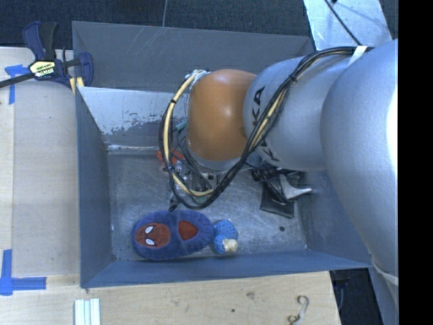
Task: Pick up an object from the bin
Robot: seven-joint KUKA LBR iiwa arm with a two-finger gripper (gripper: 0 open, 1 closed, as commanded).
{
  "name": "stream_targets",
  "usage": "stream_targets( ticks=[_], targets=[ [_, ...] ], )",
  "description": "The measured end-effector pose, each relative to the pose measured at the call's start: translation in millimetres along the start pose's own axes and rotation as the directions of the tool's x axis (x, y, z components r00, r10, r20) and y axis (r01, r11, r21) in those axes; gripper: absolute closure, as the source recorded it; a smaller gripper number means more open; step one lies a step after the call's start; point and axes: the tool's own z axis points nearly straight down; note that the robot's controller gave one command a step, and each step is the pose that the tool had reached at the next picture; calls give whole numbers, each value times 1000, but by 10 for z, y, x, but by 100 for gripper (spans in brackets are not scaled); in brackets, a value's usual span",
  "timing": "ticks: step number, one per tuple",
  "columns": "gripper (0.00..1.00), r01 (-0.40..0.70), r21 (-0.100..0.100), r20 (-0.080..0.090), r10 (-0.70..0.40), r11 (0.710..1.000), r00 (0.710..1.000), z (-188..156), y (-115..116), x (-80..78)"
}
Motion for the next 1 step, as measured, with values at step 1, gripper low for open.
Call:
stream_targets(
  ticks=[1],
  targets=[
    [100,224,-2,5,-224,975,975,-659,77,647]
  ],
)
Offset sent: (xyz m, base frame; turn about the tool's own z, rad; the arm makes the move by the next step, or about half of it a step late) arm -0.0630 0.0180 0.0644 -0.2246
